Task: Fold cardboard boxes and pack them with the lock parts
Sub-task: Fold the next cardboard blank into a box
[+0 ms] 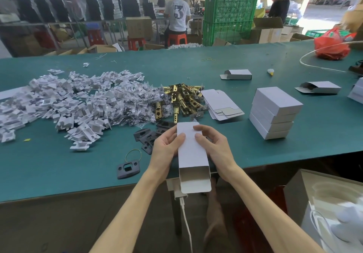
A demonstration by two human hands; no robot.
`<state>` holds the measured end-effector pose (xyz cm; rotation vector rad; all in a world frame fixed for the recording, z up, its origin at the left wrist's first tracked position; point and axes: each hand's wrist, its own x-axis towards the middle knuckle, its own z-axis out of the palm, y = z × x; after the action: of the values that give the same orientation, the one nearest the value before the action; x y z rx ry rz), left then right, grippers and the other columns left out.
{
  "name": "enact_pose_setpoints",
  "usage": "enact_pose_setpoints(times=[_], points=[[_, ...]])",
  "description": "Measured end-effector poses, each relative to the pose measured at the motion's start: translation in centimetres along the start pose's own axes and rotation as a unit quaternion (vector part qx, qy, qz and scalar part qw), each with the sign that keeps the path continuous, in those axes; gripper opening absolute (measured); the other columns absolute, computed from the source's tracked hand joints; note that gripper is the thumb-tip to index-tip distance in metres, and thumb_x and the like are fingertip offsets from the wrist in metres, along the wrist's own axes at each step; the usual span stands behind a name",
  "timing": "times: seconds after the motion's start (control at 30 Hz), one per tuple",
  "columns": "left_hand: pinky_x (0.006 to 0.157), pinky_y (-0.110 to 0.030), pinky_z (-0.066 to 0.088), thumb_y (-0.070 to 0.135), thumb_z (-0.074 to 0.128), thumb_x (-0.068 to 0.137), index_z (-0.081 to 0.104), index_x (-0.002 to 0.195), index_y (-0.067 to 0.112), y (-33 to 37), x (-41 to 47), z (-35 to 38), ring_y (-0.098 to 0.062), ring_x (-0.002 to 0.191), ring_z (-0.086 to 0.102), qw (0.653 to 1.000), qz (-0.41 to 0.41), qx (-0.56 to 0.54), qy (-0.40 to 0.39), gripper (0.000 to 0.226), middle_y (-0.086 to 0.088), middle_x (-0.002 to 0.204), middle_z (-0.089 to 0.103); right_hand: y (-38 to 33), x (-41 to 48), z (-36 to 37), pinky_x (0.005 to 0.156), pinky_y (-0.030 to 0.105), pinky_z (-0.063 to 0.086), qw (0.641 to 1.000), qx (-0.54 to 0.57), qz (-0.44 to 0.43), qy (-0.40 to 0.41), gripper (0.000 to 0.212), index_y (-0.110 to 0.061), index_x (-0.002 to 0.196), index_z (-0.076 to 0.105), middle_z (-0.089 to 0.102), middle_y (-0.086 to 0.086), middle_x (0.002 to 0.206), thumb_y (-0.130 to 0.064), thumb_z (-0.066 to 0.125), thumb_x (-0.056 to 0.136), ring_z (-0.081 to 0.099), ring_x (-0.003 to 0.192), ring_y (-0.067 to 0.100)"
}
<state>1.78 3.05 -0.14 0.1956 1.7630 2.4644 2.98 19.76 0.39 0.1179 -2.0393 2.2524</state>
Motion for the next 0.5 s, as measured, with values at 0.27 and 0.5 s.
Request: enact_pose_setpoints(times=[0.27, 0.5], points=[[0.089, -0.044, 0.060, 0.016, 0.068, 0.099, 0.062, 0.137, 0.020, -0.20, 0.31, 0.04, -0.028, 0.106, 0.071, 0.999, 0.000, 0.038, 0.030, 0.039, -0.009, 0.124, 0.075, 0.02, 0.00, -0.07, 0.066, 0.027, 0.058, 1.000, 0.009, 0.006, 0.007, 0.017, -0.026, 0.112, 0.074, 0.070, 0.004, 0.112, -0.024, 0.070, 0.095, 0.069, 0.098, 0.026], [0.093, -0.048, 0.058, 0.013, 0.069, 0.098, 0.065, 0.134, 0.013, -0.30, 0.29, -0.09, -0.028, 0.104, 0.072, 0.998, -0.012, 0.044, 0.041, 0.035, -0.012, 0.120, 0.076, 0.05, 0.00, -0.15, 0.071, 0.032, 0.058, 1.000, 0.004, 0.005, 0.003, 0.017, -0.022, 0.112, 0.073, 0.073, -0.001, 0.109, -0.023, 0.070, 0.096, 0.067, 0.103, 0.031]])
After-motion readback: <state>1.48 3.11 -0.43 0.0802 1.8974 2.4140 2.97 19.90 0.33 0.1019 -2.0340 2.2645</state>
